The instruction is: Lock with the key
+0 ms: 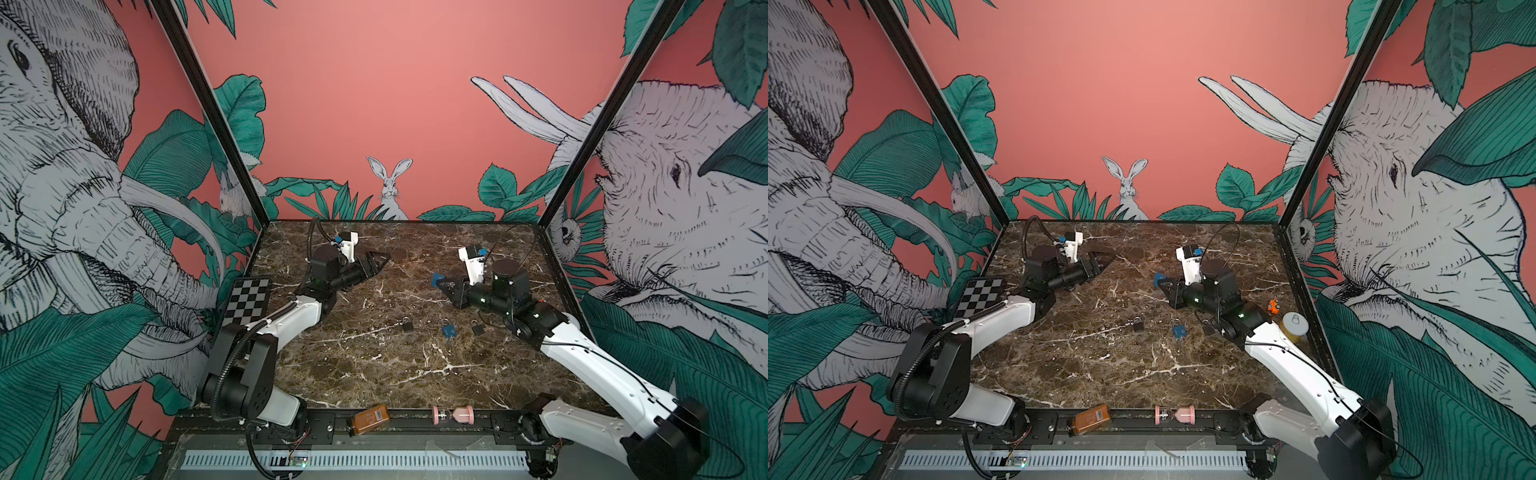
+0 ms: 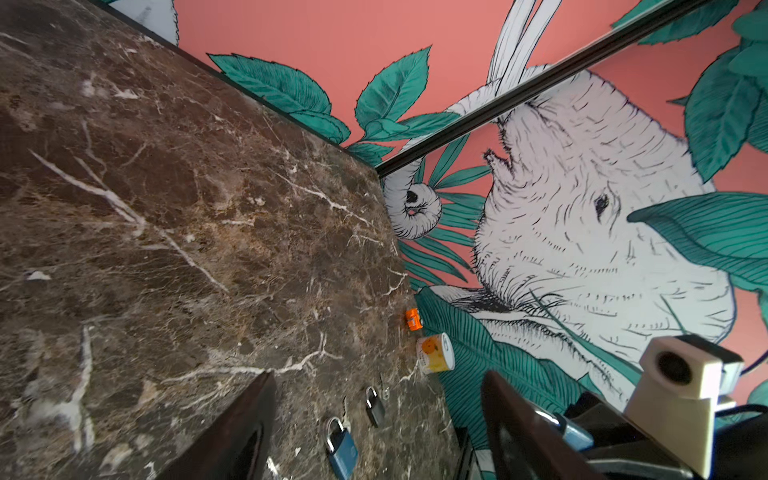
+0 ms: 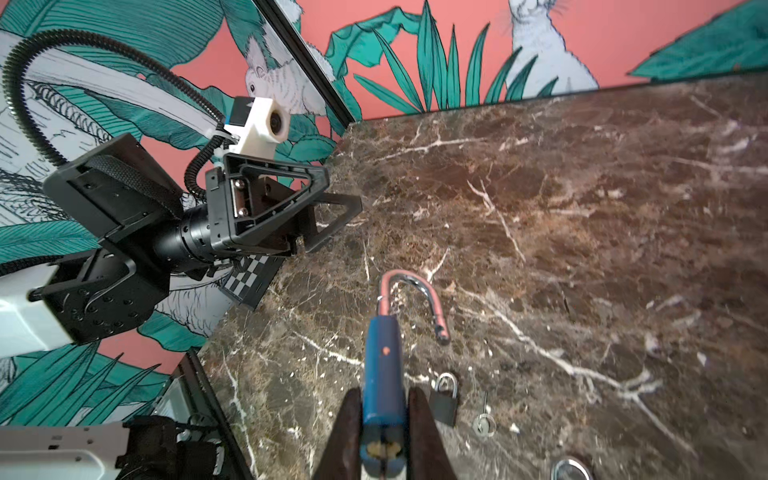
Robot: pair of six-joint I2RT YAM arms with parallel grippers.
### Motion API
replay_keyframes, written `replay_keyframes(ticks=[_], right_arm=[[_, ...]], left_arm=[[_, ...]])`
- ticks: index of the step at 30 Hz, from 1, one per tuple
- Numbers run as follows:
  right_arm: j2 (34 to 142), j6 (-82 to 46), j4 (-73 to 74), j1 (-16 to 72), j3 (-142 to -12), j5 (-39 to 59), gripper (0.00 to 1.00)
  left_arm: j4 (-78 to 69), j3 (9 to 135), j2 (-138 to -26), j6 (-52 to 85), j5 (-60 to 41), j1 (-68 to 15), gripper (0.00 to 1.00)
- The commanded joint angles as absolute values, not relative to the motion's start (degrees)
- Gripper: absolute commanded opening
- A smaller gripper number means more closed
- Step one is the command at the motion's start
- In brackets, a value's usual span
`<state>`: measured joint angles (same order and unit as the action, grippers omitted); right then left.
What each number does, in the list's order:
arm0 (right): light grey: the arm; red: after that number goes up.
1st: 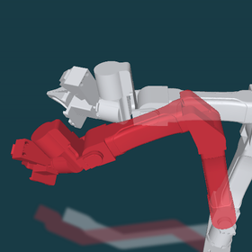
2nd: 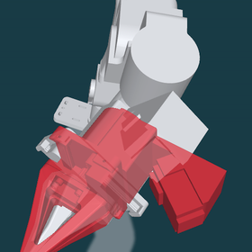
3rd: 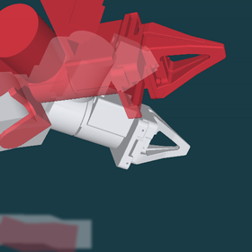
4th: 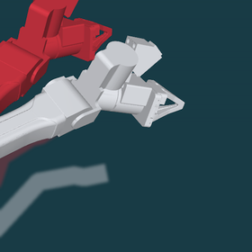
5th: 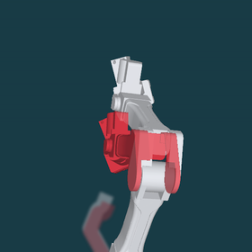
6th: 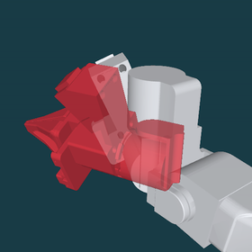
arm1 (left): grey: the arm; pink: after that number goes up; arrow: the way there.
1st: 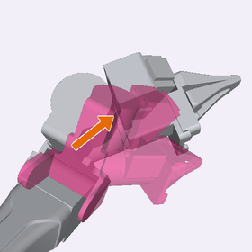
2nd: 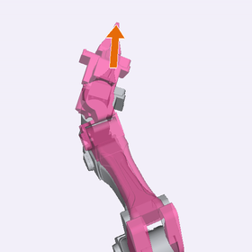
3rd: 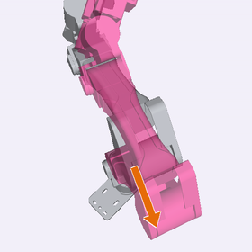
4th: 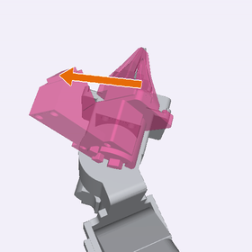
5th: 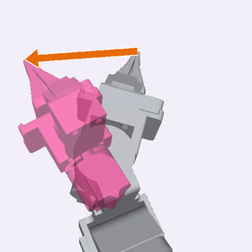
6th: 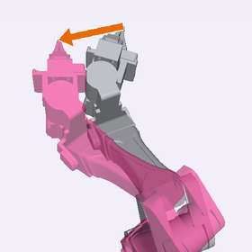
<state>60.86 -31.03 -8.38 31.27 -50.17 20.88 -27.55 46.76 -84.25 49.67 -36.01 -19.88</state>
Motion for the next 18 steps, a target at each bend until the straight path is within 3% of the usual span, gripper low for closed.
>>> replay_keyframes(ticks=[1,7,12,18], right_arm=[[58.32,-35.63,-14.15,29.77,-49.21,23.01,0.00],[58.90,-40.99,-15.73,26.61,-47.27,34.21,0.00],[61.28,-55.43,1.59,24.28,-41.53,47.44,0.00],[62.76,-61.73,11.36,24.04,-39.11,50.17,0.00]], left_arm=[[-21.58,47.04,-82.37,42.96,-37.28,-19.91,0.77],[-21.02,45.54,-79.89,38.70,-39.92,-20.64,0.77],[-25.03,45.63,-79.03,35.04,-45.18,-23.39,0.77],[-26.74,46.85,-81.51,34.51,-48.47,-26.50,0.67]])
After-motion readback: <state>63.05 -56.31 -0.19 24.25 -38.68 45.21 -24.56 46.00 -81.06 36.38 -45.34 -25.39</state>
